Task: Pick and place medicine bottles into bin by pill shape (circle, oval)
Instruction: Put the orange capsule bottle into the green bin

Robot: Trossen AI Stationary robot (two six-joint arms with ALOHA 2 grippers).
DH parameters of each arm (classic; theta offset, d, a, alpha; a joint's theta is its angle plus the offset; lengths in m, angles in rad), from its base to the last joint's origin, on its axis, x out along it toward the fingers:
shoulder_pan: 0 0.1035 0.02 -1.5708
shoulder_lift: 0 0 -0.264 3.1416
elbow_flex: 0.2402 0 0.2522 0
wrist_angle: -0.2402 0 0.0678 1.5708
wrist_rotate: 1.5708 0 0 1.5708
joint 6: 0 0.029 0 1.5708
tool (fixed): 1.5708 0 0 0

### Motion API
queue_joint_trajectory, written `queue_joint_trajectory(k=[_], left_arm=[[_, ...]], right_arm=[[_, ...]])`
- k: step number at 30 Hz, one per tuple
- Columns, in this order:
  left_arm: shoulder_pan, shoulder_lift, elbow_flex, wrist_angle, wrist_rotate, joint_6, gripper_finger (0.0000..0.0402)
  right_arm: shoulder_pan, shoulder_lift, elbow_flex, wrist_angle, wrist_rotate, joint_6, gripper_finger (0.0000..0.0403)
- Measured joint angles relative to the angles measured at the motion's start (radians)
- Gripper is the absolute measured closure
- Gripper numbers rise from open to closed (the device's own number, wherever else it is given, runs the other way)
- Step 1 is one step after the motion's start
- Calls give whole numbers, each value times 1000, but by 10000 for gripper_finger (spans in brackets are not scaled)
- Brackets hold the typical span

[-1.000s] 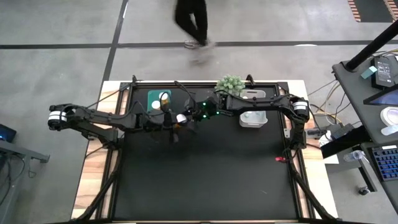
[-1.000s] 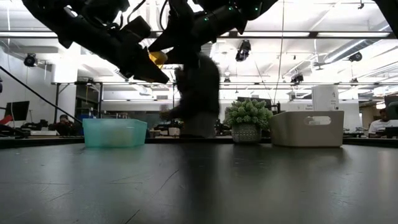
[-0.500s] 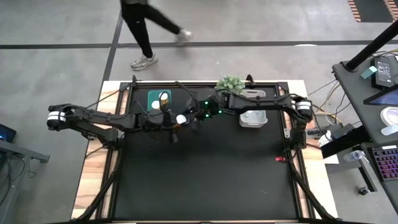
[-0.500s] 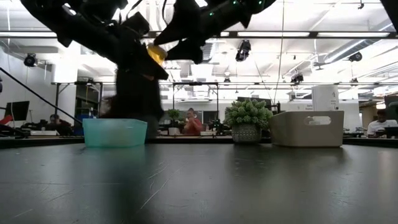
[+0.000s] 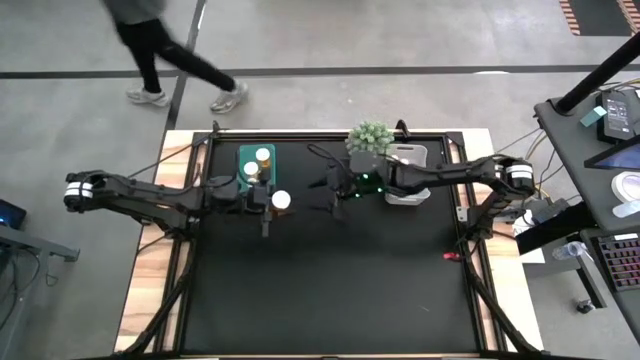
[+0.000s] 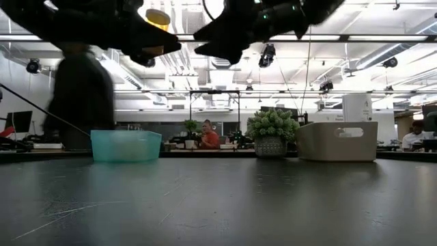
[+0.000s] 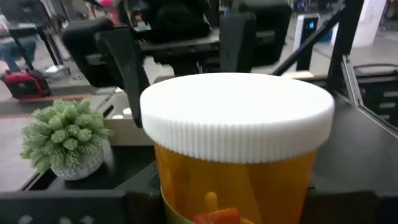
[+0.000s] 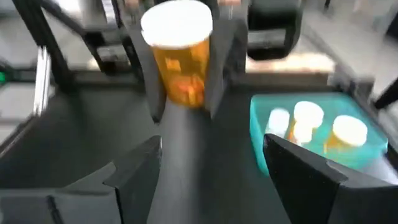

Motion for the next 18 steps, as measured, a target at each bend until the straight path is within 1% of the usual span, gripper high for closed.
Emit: queue_joint_trajectory(k=[2, 4, 6, 9, 11, 18], left_arm=[[0, -4, -26, 59, 1, -1, 266], [0, -2, -41, 111, 2, -4, 266], [0, 0, -50, 117, 2, -9, 266], [0, 12, -50, 129, 2, -11, 265], [0, 19, -50, 130, 2, -11, 265], [2, 51, -48, 157, 2, -11, 265]], right_arm=[[8, 5, -73, 189, 2, 2, 136], [15, 21, -123, 338, -5, 12, 141], [17, 47, -147, 479, -8, 33, 145], [17, 91, -151, 624, -7, 54, 153], [19, 119, -134, 652, -7, 49, 158], [24, 193, -54, 649, -7, 48, 168]])
